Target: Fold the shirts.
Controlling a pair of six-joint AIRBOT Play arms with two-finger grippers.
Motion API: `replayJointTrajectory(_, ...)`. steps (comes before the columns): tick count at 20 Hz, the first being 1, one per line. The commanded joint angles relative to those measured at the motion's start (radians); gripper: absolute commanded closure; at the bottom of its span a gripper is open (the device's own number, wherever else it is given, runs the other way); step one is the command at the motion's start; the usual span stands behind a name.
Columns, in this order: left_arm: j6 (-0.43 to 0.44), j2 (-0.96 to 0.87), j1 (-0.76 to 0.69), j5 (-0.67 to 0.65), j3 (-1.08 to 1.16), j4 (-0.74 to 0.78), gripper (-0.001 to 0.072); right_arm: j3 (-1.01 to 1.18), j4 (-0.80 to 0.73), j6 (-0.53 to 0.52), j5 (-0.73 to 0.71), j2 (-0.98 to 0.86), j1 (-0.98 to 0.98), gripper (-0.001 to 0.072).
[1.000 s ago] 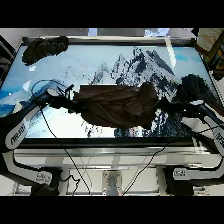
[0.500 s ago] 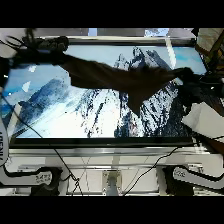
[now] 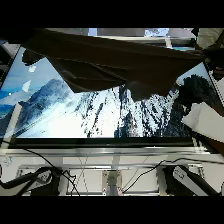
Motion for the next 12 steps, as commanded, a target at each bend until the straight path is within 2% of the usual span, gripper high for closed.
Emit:
replayJointTrajectory(1,-0.048,0.135,0.0,-0.055,0.019,-0.002,0.0699,0.043,-0.143,0.048,0.137,0.178,-0.003,0.0694)
replayJointTrajectory(4,-0.137,0.23,0.001,-0.085,0.019,0.037,0.07,0.042,-0.252,0.111,0.17,0.309,0.007,0.0694)
replayJointTrajectory(6,-0.166,0.227,0.0,-0.156,0.017,0.045,0.07,0.042,-0.274,0.131,0.219,0.336,0.008,0.0695)
replayJointTrajectory(9,-0.184,0.164,0.0,-0.22,0.017,0.05,0.07,-0.011,-0.299,0.135,0.235,0.322,0.008,0.0695)
replayJointTrajectory(12,-0.184,0.026,0.0,-0.257,0.017,0.05,0.0699,-0.142,-0.295,0.154,0.235,0.24,0.009,0.0694)
